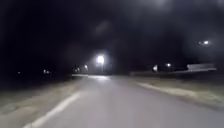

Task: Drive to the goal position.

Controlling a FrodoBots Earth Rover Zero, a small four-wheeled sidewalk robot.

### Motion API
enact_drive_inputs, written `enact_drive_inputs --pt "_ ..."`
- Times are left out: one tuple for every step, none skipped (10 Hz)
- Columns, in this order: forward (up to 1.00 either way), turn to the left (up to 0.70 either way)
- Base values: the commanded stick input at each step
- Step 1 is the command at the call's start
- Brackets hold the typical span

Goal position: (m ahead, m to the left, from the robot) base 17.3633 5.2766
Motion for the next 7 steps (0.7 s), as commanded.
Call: enact_drive_inputs --pt "1.0 0.0" --pt "1.0 0.0" --pt "1.0 0.0" --pt "1.0 0.0" --pt "1.0 0.0" --pt "1.0 0.0" --pt "1.0 0.0"
